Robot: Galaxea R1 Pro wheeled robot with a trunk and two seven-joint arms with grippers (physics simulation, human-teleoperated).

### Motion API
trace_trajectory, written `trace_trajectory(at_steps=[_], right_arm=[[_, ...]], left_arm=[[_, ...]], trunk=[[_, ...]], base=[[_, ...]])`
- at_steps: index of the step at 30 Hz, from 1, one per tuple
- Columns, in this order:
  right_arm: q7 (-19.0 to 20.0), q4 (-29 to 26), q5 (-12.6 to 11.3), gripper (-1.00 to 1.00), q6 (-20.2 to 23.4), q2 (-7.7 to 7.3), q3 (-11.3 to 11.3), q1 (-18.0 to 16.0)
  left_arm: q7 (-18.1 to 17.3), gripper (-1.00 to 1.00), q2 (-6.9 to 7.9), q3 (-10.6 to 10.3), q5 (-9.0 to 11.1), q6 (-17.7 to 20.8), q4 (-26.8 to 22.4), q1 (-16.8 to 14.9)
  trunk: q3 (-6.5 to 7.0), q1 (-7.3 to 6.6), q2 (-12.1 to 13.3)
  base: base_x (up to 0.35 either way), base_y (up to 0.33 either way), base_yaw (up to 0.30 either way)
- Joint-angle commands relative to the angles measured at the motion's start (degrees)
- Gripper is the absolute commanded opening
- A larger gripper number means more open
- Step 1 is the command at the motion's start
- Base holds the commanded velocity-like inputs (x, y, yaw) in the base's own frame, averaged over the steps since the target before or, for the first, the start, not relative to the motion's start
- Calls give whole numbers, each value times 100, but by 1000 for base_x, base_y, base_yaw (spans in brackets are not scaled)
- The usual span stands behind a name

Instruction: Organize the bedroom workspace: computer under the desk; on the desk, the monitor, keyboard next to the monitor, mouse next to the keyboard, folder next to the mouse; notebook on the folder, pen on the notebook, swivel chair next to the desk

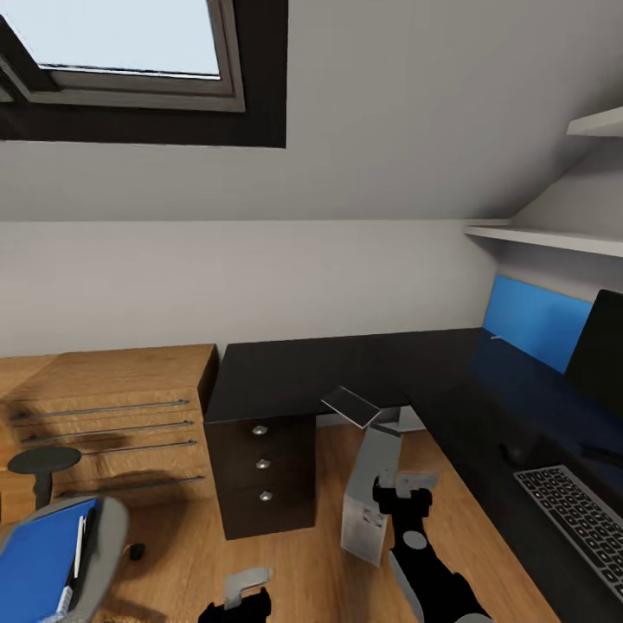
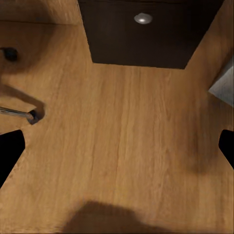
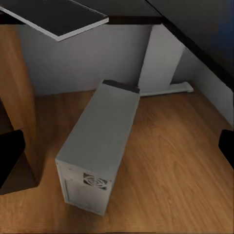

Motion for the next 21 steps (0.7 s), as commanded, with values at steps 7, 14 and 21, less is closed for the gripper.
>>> trace_trajectory(at_steps=[7,14,21], right_arm=[[-73,2327,66,100,-2209,-4,13,-9],[-32,3054,34,100,-2491,-176,-18,-9],[-14,3136,30,100,-2503,-232,-18,-9]], left_arm=[[37,100,-15,-61,-3,-1701,1858,-8],[-86,100,-122,-70,-20,-2135,2845,-8],[-346,100,-192,-72,-30,-2317,3135,-8]], trunk=[[-6,0,-5],[-6,0,-5],[-17,0,-5]], base=[[-4,0,279],[0,0,279],[0,0,270]])
